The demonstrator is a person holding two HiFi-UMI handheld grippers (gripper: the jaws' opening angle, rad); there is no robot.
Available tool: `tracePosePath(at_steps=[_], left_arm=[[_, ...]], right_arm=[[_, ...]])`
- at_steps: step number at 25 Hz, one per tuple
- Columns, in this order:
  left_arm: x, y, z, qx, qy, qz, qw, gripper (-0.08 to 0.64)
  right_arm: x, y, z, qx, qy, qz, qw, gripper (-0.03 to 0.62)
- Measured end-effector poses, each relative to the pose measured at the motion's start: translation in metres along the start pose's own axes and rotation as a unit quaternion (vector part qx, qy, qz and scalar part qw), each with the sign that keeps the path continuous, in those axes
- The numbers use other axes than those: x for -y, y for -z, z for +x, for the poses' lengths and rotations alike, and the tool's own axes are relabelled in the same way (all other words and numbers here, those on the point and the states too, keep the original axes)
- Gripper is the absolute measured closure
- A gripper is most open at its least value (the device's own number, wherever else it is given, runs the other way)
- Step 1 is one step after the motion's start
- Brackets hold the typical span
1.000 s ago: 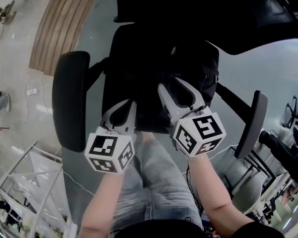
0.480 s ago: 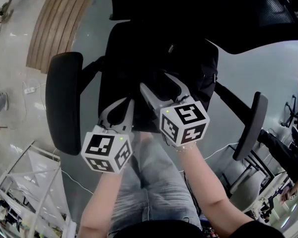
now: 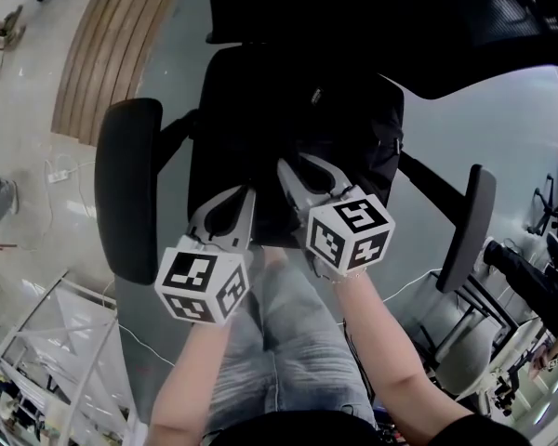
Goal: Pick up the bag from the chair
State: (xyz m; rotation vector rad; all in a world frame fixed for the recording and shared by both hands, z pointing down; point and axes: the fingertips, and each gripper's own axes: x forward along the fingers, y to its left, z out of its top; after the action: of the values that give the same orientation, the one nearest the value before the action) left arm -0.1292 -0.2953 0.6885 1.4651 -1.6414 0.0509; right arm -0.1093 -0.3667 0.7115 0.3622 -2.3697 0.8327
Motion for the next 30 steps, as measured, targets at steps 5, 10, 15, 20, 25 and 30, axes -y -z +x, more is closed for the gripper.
tracePosePath(at_steps=[5, 10, 15, 20, 25, 30], left_arm=[[0.009, -0.003, -0.018, -0.004, 0.013, 0.014, 0.9998, 0.541], [0.022, -0.013, -0.036, -0.003, 0.034, 0.035, 0.9988, 0.541], [0.041, -0.025, -0.055, -0.007, 0.054, 0.049, 0.9973, 0.541], [0.066, -0.037, -0.089, -0.009, 0.081, 0.065, 0.9945, 0.541], [0.088, -0.044, -0.117, -0.011, 0.11, 0.068, 0.9915, 0.541], [0.104, -0.062, -0.145, 0.006, 0.114, 0.096, 0.9888, 0.541]], right_arm=[[-0.015, -0.001, -0.026, 0.018, -0.004, 0.018, 1.0, 0.535], [-0.038, -0.007, -0.054, 0.04, 0.009, 0.002, 0.999, 0.542], [-0.06, -0.012, -0.082, 0.059, 0.02, 0.021, 0.998, 0.546], [-0.087, -0.023, -0.108, 0.071, 0.021, 0.019, 0.997, 0.546], [-0.105, -0.039, -0.138, 0.096, 0.023, 0.018, 0.995, 0.549], [-0.129, -0.052, -0.171, 0.122, 0.026, 0.023, 0.992, 0.549]])
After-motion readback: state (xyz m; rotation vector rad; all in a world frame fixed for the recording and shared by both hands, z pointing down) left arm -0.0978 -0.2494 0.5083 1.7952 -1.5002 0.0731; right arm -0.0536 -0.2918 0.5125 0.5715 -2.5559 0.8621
